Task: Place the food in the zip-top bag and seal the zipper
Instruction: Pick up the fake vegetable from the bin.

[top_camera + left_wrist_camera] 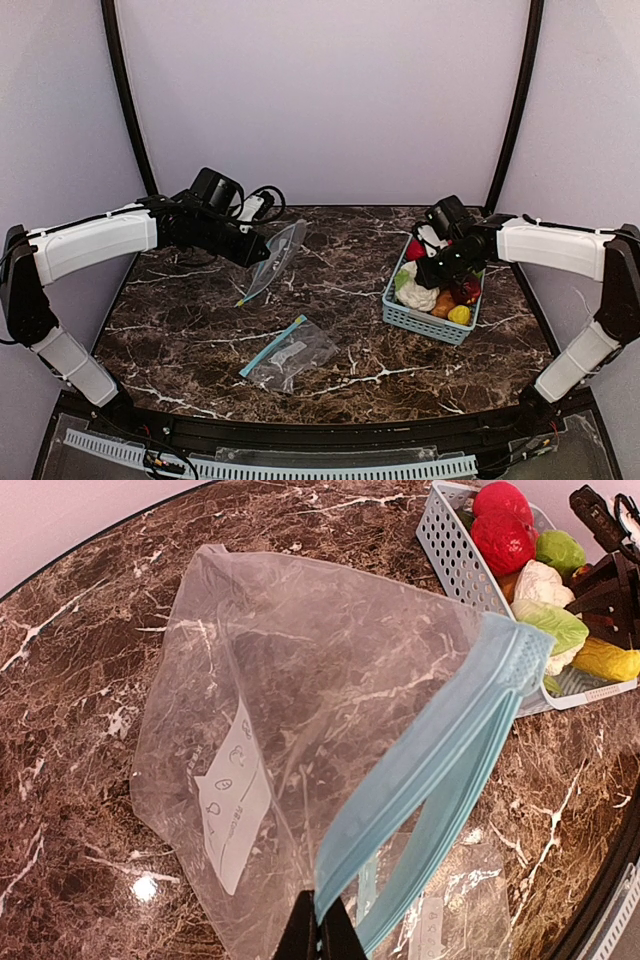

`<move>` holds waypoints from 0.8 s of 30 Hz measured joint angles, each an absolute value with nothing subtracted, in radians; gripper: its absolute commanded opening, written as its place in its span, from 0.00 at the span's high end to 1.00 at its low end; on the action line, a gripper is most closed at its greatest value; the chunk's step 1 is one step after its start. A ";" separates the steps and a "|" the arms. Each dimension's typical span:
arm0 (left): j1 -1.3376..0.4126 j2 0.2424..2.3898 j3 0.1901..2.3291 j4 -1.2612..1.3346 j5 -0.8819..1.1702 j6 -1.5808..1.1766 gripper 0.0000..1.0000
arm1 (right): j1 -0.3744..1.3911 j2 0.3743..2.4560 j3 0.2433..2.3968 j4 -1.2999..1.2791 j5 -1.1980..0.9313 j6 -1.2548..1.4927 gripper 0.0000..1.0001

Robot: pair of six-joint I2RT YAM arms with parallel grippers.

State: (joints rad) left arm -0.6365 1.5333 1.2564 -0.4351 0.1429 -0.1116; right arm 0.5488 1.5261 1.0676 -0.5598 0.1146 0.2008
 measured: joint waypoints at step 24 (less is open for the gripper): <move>-0.633 1.534 1.270 -0.300 0.411 -0.344 0.99 | 0.547 1.086 1.065 -0.509 -0.129 0.242 1.00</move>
State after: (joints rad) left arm -0.6327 1.5345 1.2701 -0.3004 0.4110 -0.3443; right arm 0.5468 1.0863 1.0645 -0.5087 -0.1291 0.2417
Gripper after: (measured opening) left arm 0.008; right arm 0.237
